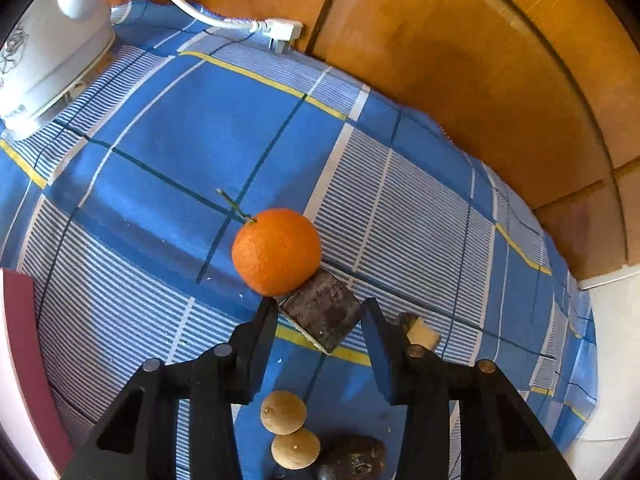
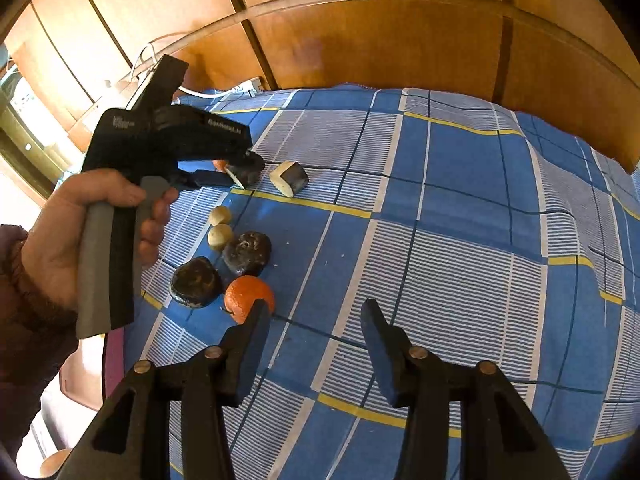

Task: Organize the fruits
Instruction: 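Grasp the dark-skinned cut slice with the left gripper and lift it, then carry the slice into the tray with the left tool while the right gripper grasps an orange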

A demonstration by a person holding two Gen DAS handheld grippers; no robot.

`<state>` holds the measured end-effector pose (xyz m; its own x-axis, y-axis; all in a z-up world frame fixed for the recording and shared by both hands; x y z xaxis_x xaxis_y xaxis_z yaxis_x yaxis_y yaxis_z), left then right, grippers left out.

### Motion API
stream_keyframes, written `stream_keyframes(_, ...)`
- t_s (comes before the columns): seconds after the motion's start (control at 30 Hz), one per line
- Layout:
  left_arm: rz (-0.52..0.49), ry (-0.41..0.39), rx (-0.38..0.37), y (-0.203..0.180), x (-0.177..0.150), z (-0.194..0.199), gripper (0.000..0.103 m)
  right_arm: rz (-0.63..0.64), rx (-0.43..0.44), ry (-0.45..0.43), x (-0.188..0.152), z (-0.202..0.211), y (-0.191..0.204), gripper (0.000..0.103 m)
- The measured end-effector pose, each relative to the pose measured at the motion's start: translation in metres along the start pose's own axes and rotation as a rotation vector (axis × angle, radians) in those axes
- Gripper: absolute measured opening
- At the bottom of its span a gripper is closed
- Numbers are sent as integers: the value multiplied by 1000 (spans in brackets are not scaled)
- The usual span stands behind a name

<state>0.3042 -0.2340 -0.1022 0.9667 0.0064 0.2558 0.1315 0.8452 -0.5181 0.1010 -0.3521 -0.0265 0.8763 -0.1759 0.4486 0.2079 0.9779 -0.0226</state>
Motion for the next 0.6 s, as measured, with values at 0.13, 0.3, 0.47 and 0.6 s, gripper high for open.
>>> stream_keyframes(0.13, -32, -18, -34, 7, -11, 12, 43, 2, -15, -1, 0, 0, -2, 48)
stream_keyframes(0.3, -111, -40, -77, 7, -27, 40, 43, 3, -41, -5, 0, -2, -4, 48)
stream_keyframes(0.47, -202, -90, -115, 9, -48, 86, 43, -6, -70, -18, 0, -4, -9, 48)
stream_keyframes(0.6, -255, -136, -133, 20, -68, 122, 43, 11, -96, -12, -2, -12, -8, 48)
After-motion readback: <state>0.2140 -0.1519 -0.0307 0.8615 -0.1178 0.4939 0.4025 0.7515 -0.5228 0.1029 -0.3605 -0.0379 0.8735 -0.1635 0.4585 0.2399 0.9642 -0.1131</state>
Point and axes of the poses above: each gripper's, at about its wrist camera, not at the fingertips, and z roughly against the way its jaws point, y to its left, x to its top, the point moved 4 cm from there along -z, roughly the way its jaws point, and after that the axes turned 13 degrees about -x, right-handed, at the moved point
